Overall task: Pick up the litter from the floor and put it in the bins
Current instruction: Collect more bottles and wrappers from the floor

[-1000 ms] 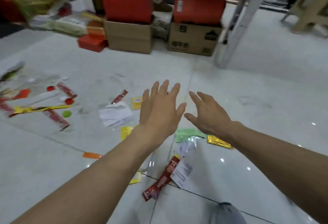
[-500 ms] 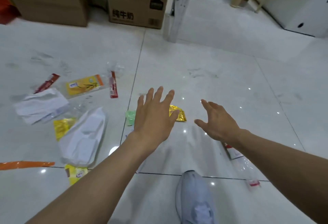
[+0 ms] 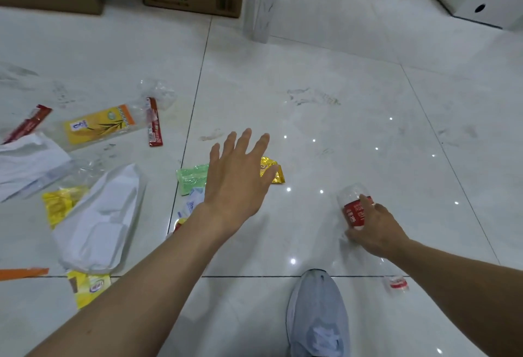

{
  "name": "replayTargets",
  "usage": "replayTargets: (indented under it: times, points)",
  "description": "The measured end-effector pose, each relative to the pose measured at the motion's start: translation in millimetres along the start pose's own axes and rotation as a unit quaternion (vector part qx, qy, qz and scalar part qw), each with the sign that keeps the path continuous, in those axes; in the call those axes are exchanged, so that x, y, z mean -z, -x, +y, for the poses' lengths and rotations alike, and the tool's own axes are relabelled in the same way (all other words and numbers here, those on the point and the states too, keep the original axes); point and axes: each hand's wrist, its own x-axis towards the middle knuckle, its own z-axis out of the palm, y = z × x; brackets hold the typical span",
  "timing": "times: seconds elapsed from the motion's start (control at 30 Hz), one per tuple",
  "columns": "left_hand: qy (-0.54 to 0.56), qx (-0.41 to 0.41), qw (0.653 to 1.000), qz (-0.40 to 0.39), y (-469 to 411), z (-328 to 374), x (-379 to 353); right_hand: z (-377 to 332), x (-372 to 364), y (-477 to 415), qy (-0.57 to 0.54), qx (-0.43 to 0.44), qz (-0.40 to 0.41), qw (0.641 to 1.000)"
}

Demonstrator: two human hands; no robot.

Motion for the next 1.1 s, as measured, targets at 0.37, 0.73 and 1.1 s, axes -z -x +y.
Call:
replayTargets:
  times: [0.37,0.73,1.1]
  points:
    - [-0.003,0.045,0.999,-0.012,-8.2,-30.7,-17.0,-30.6,-5.5,-26.4,-0.034,0.072,0.019,0.997]
    - [0.002,0.095,0.995,-0.006,-8.1,-85.2,-23.1,-147.6,30.6,-47.8,-0.045,0.228,0.071,0.97]
    - [0.068,0.128,0.988,-0.045,-9.4,-133.8,-49.8,-213.3,37.2,-72.0,-0.04,0.336,0.077,0.938]
